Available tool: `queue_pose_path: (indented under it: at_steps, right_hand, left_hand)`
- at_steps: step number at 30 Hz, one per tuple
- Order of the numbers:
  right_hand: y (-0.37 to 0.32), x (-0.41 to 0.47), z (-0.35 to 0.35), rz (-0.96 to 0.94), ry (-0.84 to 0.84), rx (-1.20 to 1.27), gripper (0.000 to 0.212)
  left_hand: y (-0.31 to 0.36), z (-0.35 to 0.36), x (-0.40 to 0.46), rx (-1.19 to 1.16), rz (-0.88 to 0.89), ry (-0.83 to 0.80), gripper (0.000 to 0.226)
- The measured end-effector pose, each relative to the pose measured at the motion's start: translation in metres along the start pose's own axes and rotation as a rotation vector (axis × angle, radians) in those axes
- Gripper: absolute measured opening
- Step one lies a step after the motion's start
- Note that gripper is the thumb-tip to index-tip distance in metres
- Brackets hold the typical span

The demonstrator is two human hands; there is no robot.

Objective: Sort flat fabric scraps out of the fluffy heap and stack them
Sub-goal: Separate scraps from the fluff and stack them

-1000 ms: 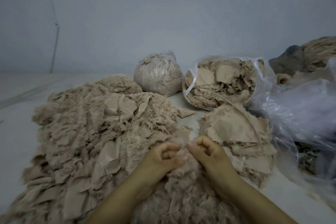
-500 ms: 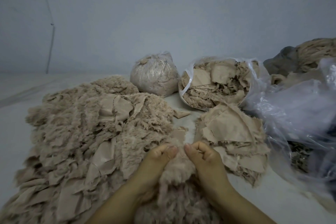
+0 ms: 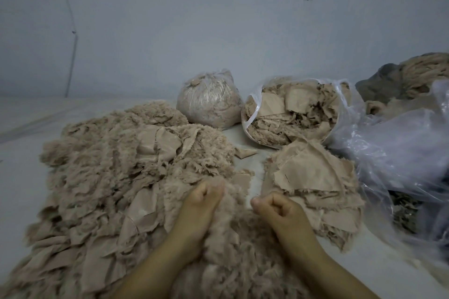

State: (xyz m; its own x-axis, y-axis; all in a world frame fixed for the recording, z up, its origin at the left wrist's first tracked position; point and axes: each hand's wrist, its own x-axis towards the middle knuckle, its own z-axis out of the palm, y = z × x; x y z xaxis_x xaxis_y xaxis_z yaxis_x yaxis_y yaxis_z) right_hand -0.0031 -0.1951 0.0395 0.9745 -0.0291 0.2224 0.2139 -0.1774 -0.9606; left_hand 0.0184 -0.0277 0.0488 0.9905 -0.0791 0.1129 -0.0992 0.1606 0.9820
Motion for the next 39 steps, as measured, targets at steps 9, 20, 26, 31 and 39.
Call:
queue_pose_path:
  at_steps: [9, 20, 26, 31, 39]
  right_hand:
    - [-0.001, 0.000, 0.007, 0.274, 0.012, 0.467, 0.014]
    - [-0.003, -0.006, 0.015, 0.203, -0.064, 0.052, 0.018]
    - [-0.007, -0.004, 0.008, 0.098, -0.034, 0.177, 0.027]
    - [-0.003, -0.005, 0.006, -0.027, -0.180, -0.134, 0.046]
    - [-0.001, 0.006, 0.004, 0.211, 0.148, 0.474, 0.023]
  left_hand:
    - [0.002, -0.002, 0.000, 0.099, 0.184, -0.037, 0.048]
    - [-0.004, 0.006, -0.002, -0.089, -0.197, 0.016, 0.018]
    - [0.019, -0.007, 0.002, -0.315, -0.184, 0.291, 0.025]
    - [0.008, -0.003, -0.001, 0.149, -0.110, 0.038, 0.024]
    - [0.008, -0.005, -0.007, 0.012, -0.154, -0.212, 0.030]
